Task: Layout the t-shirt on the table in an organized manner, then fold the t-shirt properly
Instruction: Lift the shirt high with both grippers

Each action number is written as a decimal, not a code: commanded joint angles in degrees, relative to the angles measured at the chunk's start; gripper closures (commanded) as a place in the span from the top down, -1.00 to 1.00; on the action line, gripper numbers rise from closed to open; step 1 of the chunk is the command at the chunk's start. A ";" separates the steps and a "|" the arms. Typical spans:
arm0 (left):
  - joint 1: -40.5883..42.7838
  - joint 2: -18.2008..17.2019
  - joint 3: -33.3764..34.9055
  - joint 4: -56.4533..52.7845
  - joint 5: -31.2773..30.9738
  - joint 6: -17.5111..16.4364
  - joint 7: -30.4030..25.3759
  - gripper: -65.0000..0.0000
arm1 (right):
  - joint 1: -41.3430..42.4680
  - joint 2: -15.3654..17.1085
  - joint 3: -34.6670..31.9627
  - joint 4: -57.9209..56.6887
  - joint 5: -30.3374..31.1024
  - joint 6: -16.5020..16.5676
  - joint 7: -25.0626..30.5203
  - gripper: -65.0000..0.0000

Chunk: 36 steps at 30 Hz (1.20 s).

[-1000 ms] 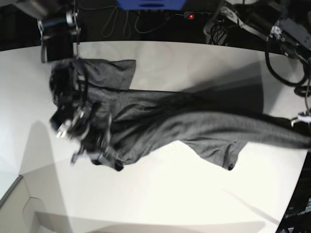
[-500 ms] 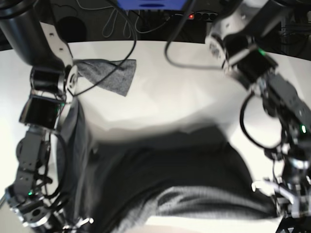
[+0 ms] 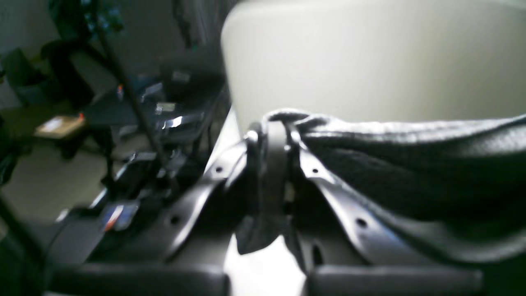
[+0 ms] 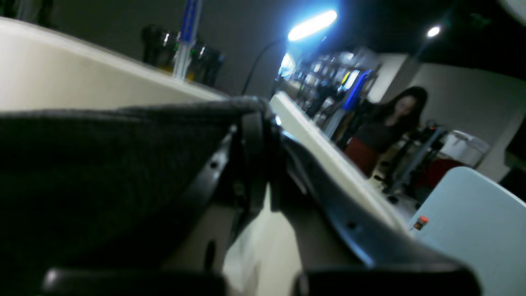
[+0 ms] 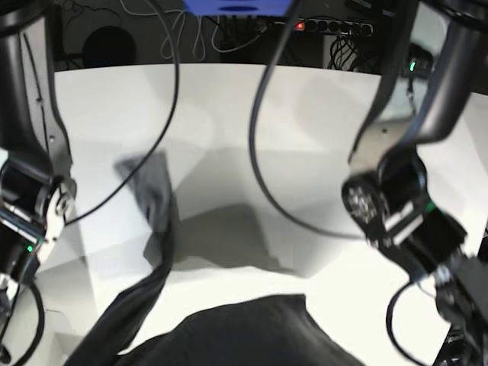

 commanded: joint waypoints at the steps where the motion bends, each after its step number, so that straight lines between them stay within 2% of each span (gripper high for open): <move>1: -2.82 -0.24 0.48 -0.40 -0.30 0.38 -1.67 -1.00 | 2.23 0.75 0.91 1.17 0.49 -1.72 1.78 -1.00; 5: -3.96 -0.15 0.48 -2.16 -0.56 0.38 -1.84 -1.00 | -2.07 1.01 5.13 3.81 0.49 -1.72 1.34 -1.00; 9: -1.59 -0.24 0.48 -1.81 -0.83 0.38 -1.67 -1.00 | -12.45 0.75 8.74 11.63 0.93 -1.54 1.34 -1.00; 12: 0.70 -0.68 0.48 -1.63 -0.92 0.38 -1.84 -1.00 | -19.83 0.75 8.74 15.76 5.68 -1.54 1.34 -1.00; 14: 1.32 -0.68 0.39 -1.63 -0.92 0.38 -1.84 -1.00 | -21.59 0.75 8.74 16.03 6.56 -1.54 1.34 -1.00; 21: 2.02 -1.56 0.48 -0.14 -0.92 0.38 -1.67 -1.00 | -20.01 0.75 7.33 15.32 6.65 -1.54 1.34 -1.00; 25: 2.02 -1.56 0.48 -0.14 -0.92 0.38 -1.76 -1.00 | -17.37 0.84 4.78 10.14 6.56 -1.72 1.70 -1.00; 31: 1.58 -1.47 0.48 -2.07 -0.92 0.38 -1.93 -1.00 | -11.66 0.75 3.29 -2.79 6.56 -1.63 2.05 -1.00; 36: -1.06 -0.95 0.39 -6.91 -0.92 0.38 -1.93 -1.00 | -4.89 0.75 -1.11 -14.57 6.47 -1.63 6.62 -1.00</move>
